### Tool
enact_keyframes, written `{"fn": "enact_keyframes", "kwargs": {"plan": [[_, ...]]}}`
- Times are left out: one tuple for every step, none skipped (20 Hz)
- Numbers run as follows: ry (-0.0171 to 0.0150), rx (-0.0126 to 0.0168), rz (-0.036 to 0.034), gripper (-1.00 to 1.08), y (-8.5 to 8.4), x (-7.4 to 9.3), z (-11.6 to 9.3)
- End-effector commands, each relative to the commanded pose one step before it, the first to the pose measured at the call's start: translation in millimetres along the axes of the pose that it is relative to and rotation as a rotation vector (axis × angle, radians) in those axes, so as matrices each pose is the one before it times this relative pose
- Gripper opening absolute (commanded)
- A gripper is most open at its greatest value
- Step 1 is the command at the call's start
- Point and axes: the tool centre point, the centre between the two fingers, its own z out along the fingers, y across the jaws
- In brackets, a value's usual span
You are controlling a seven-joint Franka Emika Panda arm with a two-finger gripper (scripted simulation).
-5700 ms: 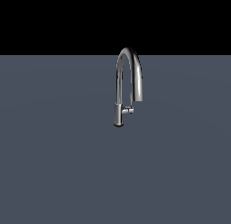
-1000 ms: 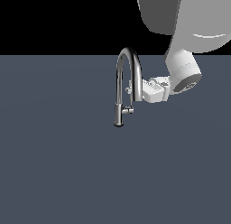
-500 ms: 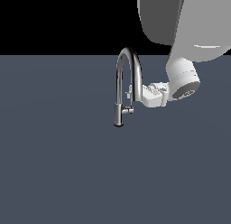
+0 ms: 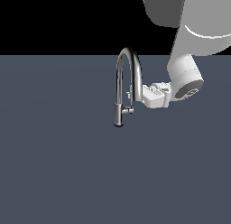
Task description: Turn on the faucet by rotating a designated handle.
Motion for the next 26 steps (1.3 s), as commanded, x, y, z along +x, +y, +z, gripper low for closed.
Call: {"fn": "enact_keyframes", "kwargs": {"plan": [[-0.00005,0.00004,-0.00005,-1.00,4.65,-1.17,0.13],[0.00000,0.00000,0.00000,-1.00,1.85,-0.47,0.04],[0.00000,0.00000,0.00000,-1.00,1.88,-0.47,0.04],[0.00001,0.00031,-0.00062,-1.00,2.05,-0.84,-0.14],[0.00000,0.00000,0.00000,-1.00,1.94,-0.49,0.04],[0.00000,0.00000,0.00000,-1.00,1.97,-0.50,0.04],[0.00000,0.00000,0.00000,-1.00,2.00,-0.50,0.04],[0.00000,0.00000,0.00000,-1.00,2.03,-0.51,0.04],[0.00000,0.00000,0.00000,-1.00,2.06,-0.52,0.04],[0.00000,0.00000,0.00000,-1.00,2.09,-0.53,0.04],[0.00000,0.00000,0.00000,-1.00,2.12,-0.53,0.04],[0.00000,0.00000,0.00000,-1.00,2.15,-0.54,0.03],[0.00000,0.00000,0.00000,-1.00,2.19,-0.55,0.03],[0.00000,0.00000,0.00000,-1.00,2.22,-0.56,0.03],[0.00000,0.00000,0.00000,-1.00,0.00,0.00,0.00],[-0.00260,-0.00521,-0.00248,-1.00,-5.58,2.01,6.45],[0.00000,0.00000,0.00000,-1.00,2.89,1.21,-0.19],[0.00026,0.00060,0.00022,-1.00,3.02,1.30,-0.50],[0.00000,0.00000,0.00000,-1.00,2.97,1.24,-0.20],[0.00027,0.00060,0.00022,-1.00,3.10,1.33,-0.50],[0.00000,0.00000,0.00000,-1.00,3.05,1.28,-0.21],[0.00027,0.00059,0.00022,-1.00,3.18,1.37,-0.50],[0.00000,0.00000,0.00000,-1.00,3.14,1.32,-0.22],[0.00028,0.00059,0.00023,-1.00,3.27,1.41,-0.51],[0.00000,0.00000,0.00000,-1.00,3.22,1.36,-0.23],[0.00029,0.00059,0.00023,-1.00,3.35,1.45,-0.51]]}}
